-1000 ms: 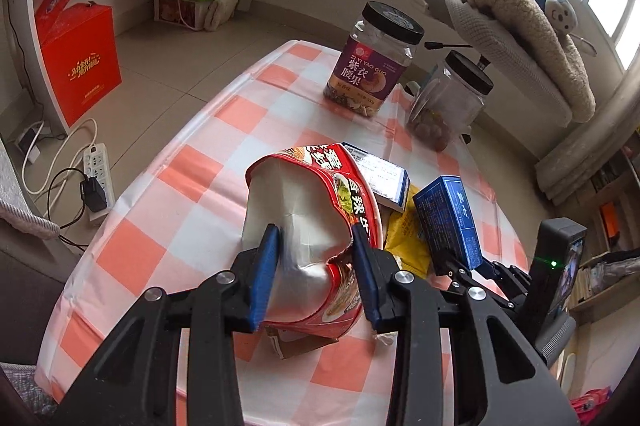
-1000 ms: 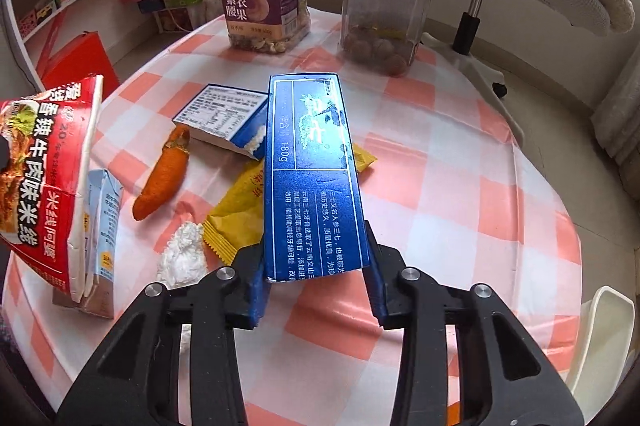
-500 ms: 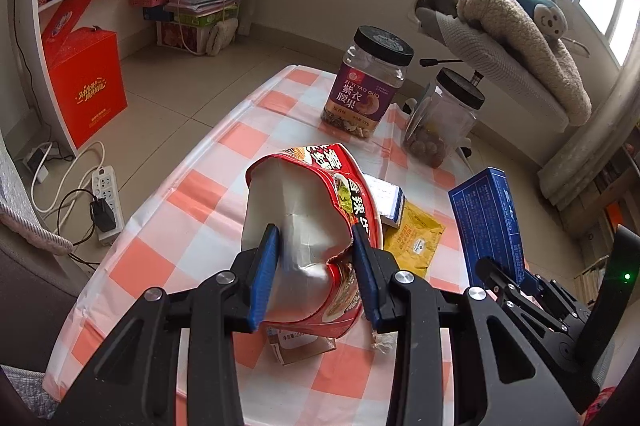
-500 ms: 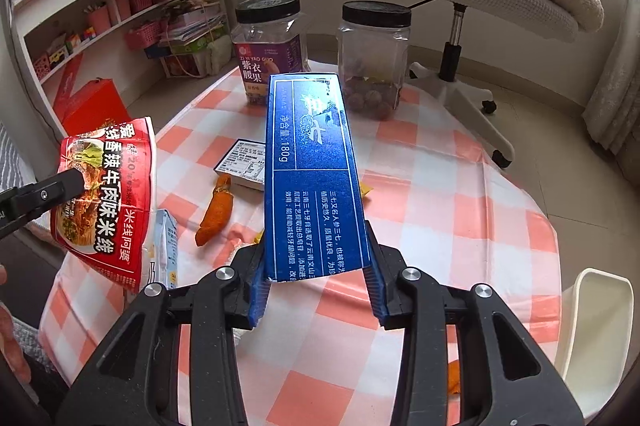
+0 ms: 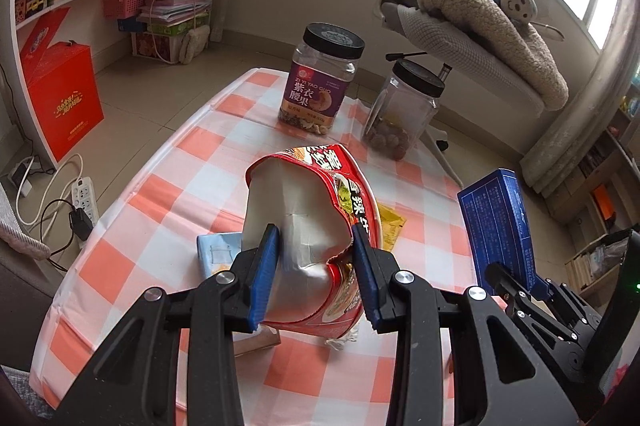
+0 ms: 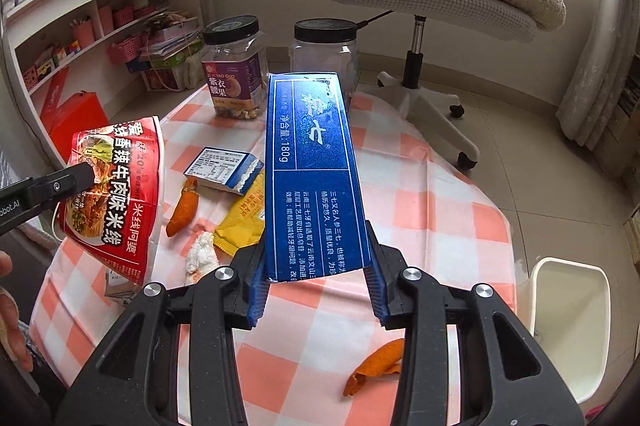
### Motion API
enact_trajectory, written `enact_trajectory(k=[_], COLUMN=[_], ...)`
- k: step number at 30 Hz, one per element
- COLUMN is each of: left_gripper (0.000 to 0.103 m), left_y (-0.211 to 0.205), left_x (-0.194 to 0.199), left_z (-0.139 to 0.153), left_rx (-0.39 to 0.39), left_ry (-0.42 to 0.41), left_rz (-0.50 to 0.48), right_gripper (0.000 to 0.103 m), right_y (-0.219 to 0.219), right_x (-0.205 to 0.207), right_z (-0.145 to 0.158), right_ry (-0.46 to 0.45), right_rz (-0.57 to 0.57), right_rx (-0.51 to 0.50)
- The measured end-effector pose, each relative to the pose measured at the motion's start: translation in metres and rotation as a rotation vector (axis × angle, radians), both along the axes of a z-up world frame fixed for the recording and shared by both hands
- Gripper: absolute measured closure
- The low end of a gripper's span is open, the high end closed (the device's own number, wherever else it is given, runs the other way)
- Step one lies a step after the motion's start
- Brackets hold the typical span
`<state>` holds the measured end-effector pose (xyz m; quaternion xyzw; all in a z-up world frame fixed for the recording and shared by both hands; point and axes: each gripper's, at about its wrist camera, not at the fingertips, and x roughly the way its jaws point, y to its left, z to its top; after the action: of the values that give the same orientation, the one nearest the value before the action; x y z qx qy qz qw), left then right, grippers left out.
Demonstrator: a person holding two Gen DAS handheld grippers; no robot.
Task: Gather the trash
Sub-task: 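Drop the blue box into the bin with the right tool while the left tool drops the noodle cup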
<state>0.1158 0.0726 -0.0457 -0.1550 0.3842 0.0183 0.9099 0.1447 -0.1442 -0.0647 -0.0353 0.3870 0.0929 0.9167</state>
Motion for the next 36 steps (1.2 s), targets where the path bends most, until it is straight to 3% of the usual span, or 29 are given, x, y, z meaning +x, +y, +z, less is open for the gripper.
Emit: enact_trajectory(k=[23, 36], left_gripper=[0.066, 0.066], left_y=[-0.107, -0.181], left_x=[0.014, 0.015], left_z=[-0.001, -0.005], left_rx=[-0.019, -0.044], left_ry=[-0.009, -0.003], left_rz=[-0.172, -0.289], right_gripper=[0.064, 0.064], right_y=[-0.116, -0.225], right_x=[-0.020, -0.039], right_z=[0.014, 0.011], right_ry=[-0.029, 0.003], right_rz=[-0.207, -0.464], right_rx=[-0.005, 0.023])
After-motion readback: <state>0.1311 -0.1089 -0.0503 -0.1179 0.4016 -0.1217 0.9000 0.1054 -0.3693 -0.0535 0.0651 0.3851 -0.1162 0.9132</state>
